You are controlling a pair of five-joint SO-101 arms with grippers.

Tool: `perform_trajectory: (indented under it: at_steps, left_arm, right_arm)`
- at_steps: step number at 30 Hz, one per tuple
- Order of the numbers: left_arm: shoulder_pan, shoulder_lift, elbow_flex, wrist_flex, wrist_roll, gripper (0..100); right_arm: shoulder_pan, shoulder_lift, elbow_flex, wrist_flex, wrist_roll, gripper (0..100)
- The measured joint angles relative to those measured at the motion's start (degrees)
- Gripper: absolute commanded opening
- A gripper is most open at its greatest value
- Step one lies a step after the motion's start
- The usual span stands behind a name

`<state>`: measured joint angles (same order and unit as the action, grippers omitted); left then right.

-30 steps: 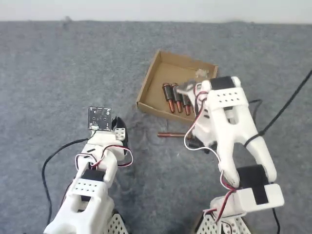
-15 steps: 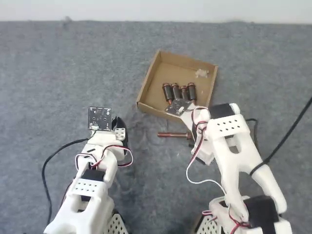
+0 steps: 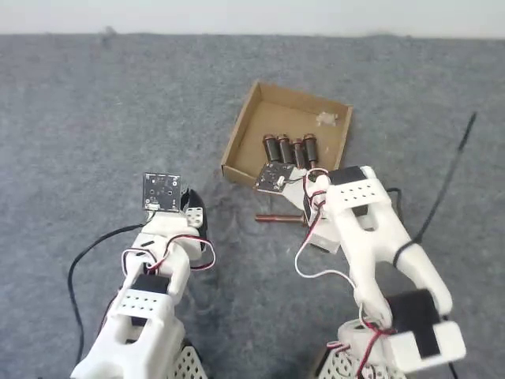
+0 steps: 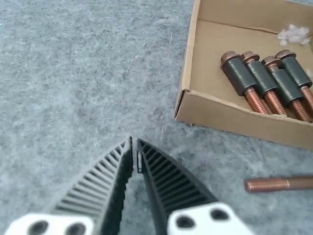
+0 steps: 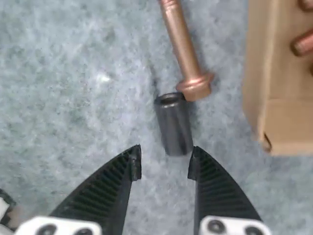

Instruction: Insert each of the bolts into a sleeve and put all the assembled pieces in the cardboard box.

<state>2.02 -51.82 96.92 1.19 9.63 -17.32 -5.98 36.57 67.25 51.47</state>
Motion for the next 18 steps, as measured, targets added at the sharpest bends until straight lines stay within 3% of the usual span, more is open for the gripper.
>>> perform_trajectory:
  at_steps: [11, 16, 18]
  left_arm:
    - [0.0, 0.0, 0.0, 0.0, 0.0, 1]
    - [0.0, 0.0, 0.0, 0.0, -1.23, 1]
    - [0.0, 0.0, 0.0, 0.0, -1.67, 1]
  right_arm:
    - [-2.46, 7.47, 0.0, -6.42, 0.35, 14.4]
    - [-2.37, 7.47, 0.0, -7.3, 0.35, 0.0]
    - [-2.46, 7.47, 0.0, -7.38, 0.44, 1.7]
